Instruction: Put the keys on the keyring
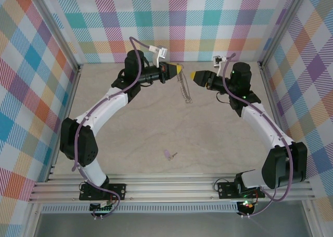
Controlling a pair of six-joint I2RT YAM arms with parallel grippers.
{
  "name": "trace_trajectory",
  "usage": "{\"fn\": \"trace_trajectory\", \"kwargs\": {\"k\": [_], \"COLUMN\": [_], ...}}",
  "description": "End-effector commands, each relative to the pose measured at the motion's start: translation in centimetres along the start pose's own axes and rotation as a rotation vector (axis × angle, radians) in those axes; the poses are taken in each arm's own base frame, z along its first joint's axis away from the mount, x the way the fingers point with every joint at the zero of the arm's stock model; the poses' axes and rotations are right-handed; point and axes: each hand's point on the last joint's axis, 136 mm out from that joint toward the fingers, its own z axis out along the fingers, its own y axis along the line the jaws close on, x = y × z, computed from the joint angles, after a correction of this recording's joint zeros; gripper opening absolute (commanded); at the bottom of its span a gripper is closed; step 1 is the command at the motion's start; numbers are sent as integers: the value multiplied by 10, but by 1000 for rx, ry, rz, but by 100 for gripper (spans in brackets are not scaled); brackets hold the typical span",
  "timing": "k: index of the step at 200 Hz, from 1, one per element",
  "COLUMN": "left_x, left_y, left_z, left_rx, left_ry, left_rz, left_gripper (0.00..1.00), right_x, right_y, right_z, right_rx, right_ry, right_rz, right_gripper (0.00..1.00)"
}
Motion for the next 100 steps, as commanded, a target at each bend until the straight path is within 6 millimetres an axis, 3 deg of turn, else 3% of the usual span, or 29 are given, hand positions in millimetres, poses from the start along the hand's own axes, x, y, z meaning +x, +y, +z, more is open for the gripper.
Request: {"fn": "trace_trajectory", "kwargs": {"k": [1,63,100], "left_x": [-36,-41,-55], "left_y": [-31,-69,-95], "left_z": [-11,-26,-44], "left_rx": [103,243,277], "left_ry": [-72,-68,-115], "left_rz": [75,146,229], "left_gripper": [0,0,0], "right_x": [-15,-19,-27], "right_y": [28,60,71], "right_z": [-4,-13,-32], "right_rx": [-99,-210,-167], "right_ry": [-38,-46,-93], "right_rz": [-90,-183,-233], "right_gripper": [64,59,57]}}
